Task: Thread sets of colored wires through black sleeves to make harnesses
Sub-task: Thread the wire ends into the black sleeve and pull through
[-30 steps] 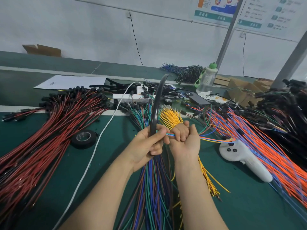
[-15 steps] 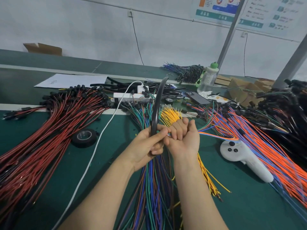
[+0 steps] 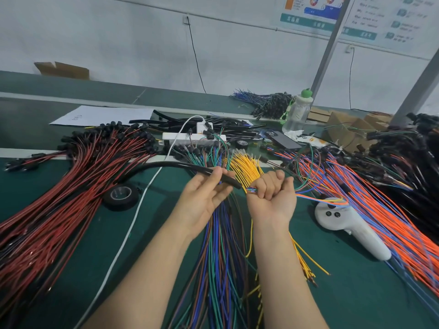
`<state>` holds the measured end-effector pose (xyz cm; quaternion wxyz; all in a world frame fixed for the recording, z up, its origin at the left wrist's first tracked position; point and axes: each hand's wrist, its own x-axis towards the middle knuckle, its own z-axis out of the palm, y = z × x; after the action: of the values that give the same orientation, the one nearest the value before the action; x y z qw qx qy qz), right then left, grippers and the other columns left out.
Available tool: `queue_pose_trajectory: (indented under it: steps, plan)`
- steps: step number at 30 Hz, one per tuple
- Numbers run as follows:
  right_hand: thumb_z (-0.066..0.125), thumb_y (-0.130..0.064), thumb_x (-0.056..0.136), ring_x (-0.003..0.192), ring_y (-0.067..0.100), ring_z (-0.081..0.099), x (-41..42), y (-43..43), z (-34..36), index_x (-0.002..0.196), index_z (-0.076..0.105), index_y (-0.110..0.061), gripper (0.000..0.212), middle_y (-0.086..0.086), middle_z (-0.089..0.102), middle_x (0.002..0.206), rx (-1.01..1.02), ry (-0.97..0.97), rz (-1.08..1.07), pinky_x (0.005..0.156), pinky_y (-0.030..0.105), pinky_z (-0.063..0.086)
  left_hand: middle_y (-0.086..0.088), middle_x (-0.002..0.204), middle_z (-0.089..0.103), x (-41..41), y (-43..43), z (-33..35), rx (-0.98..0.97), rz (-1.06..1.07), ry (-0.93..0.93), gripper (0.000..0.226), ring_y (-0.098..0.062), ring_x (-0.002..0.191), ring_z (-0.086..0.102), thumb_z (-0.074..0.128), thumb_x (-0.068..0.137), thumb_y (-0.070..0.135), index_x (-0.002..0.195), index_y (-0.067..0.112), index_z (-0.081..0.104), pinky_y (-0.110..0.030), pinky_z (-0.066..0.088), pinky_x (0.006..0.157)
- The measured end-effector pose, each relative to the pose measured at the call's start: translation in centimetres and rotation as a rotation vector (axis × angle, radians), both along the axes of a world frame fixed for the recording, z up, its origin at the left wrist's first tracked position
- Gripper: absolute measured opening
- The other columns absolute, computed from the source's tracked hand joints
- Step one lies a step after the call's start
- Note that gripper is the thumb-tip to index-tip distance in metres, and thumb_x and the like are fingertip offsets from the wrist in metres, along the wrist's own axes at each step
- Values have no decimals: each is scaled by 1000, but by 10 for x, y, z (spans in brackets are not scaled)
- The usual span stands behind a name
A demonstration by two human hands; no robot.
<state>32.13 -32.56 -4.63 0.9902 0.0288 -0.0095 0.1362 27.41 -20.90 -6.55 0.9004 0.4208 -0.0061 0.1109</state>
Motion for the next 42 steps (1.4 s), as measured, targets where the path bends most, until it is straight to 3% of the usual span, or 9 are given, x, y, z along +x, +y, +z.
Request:
queue_pose_trajectory:
  steps: [8, 13, 16, 25, 32, 42]
  plan:
    - [29, -40, 103, 44, 9, 3, -1, 0, 1, 61, 40, -13, 51, -5, 16, 41, -13, 35, -68, 31, 19, 12, -10, 91, 71, 0, -12, 0, -44, -22, 24, 24, -13, 87, 68, 61, 77, 25, 90, 5, 60, -17, 55, 67]
    - [30, -39, 103, 44, 9, 3, 0, -1, 1, 60, 40, -13, 51, -4, 20, 39, -38, 51, -110, 31, 19, 12, -3, 80, 68, -3, -11, 0, 114, -80, 116, 22, -10, 70, 64, 63, 80, 27, 91, 9, 62, -20, 55, 65]
    - [29, -40, 103, 44, 10, 3, 0, -2, 1, 61, 40, -13, 51, -5, 20, 38, -35, 45, -114, 30, 19, 13, -3, 76, 70, -2, -12, 1, 91, -71, 113, 15, -9, 68, 66, 63, 83, 22, 88, 7, 62, -18, 55, 64]
    - [29, -39, 104, 45, 11, 2, 1, -3, 1, 63, 40, -12, 50, -5, 19, 39, -87, 62, -182, 32, 19, 12, -7, 84, 73, -2, -25, -1, 19, -63, 31, 31, -11, 75, 70, 65, 74, 23, 96, 2, 62, -14, 53, 65]
    - [28, -39, 104, 30, 8, 15, 2, -3, 0, 62, 41, -12, 52, -5, 19, 40, -120, 63, -221, 31, 19, 14, -8, 87, 73, 0, -28, -5, -49, -20, -11, 24, -14, 79, 71, 63, 75, 20, 93, 4, 65, -15, 53, 67]
    - [27, -40, 104, 30, 8, 17, -1, -2, 1, 61, 42, -12, 53, -6, 20, 40, -183, 69, -248, 32, 19, 15, -8, 90, 72, 0, -27, -5, -28, -5, -55, 18, -14, 80, 70, 58, 82, 14, 96, 5, 64, -17, 54, 72]
